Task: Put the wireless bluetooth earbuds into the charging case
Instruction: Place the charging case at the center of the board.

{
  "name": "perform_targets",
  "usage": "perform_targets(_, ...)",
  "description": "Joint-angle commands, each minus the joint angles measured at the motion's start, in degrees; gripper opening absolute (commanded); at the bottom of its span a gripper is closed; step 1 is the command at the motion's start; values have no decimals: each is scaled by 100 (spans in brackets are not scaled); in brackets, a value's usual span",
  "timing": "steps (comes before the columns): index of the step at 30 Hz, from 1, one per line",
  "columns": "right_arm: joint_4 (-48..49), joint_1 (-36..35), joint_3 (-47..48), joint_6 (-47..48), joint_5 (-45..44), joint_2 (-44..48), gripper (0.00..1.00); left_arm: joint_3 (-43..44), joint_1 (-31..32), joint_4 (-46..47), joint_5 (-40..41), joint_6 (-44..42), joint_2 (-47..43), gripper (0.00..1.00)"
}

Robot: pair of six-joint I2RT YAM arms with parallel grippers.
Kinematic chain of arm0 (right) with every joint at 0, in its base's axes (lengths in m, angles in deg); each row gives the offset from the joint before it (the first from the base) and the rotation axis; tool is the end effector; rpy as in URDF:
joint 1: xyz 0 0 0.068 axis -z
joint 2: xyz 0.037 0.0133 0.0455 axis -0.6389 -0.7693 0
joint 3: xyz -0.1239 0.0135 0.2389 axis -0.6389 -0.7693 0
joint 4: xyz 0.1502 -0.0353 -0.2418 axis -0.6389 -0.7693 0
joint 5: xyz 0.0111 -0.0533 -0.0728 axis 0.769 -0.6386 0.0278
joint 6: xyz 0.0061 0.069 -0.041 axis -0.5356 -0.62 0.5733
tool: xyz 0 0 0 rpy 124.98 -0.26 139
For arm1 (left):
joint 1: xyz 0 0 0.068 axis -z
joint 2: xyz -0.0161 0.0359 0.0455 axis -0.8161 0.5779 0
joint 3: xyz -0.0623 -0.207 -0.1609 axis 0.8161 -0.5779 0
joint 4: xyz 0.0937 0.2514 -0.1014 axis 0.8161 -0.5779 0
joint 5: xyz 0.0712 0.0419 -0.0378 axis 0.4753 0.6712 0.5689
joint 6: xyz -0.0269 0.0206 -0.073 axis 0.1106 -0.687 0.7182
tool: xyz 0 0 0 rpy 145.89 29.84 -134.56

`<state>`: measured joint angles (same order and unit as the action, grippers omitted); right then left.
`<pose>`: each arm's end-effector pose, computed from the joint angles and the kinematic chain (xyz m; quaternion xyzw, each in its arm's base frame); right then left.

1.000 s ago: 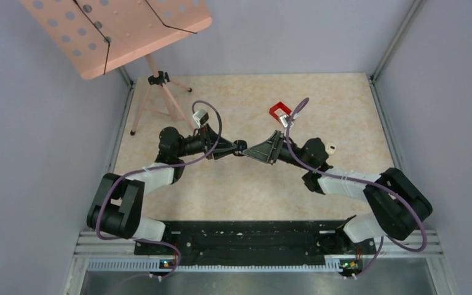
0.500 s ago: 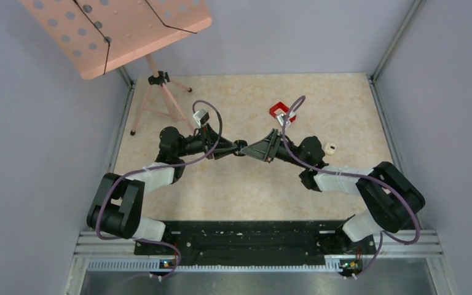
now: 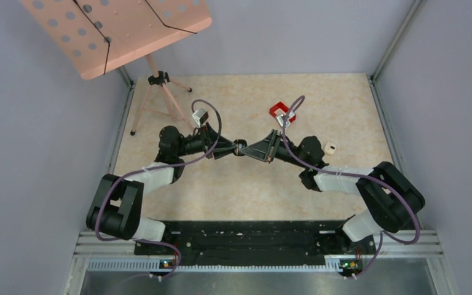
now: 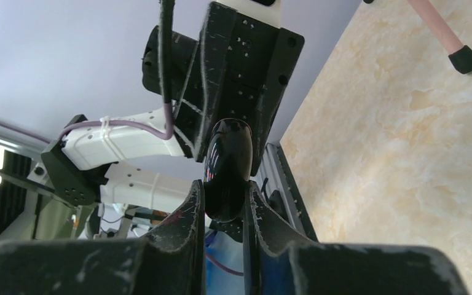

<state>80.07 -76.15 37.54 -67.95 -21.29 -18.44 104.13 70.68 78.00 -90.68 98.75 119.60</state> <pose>0.2474 0.2307 0.2144 -0.0365 0.6488 0.7017 0.2920 0.2816 -0.1442 0.2177 -0.0331 0.6848 -0.7179 0.1207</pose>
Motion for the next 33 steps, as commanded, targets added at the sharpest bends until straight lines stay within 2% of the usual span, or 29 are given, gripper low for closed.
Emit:
perform_targets(1,-30,20,140,384,-119,172,0,279,44,-844,15,-541,-414,47)
perform_targets(3,-335,24,145,539,-191,285,0,439,43,-1790,76,-1131,-665,58)
perform_targets(6,-725,25,132,752,-340,466,0,658,36,-2820,212,-1739,-936,67)
perform_targets(11,-1549,252,85,1108,-524,826,0,974,-26,-3790,339,-2421,-1203,71)
perform_targets(15,-2614,1165,-169,1517,-458,1390,0,1353,-60,-5237,543,-3366,-1372,71)
perform_targets(19,-3959,2356,-310,2127,-380,2013,0,1359,-61,-5616,769,-3726,-1445,71)
perform_targets(22,-3761,3420,-585,1880,300,2145,0,1321,-59,-6105,1089,-3979,-1575,71)
perform_targets(24,-3927,4055,-606,1970,450,2116,0,1190,-53,-6170,1355,-4040,-1728,71)
perform_targets(27,-4208,4422,-524,2199,376,1992,0,1034,-48,-6261,1722,-4083,-1861,71)
perform_targets(33,-3897,5066,-480,2125,360,1622,0,1063,-39,-6591,1921,-4177,-1728,71)
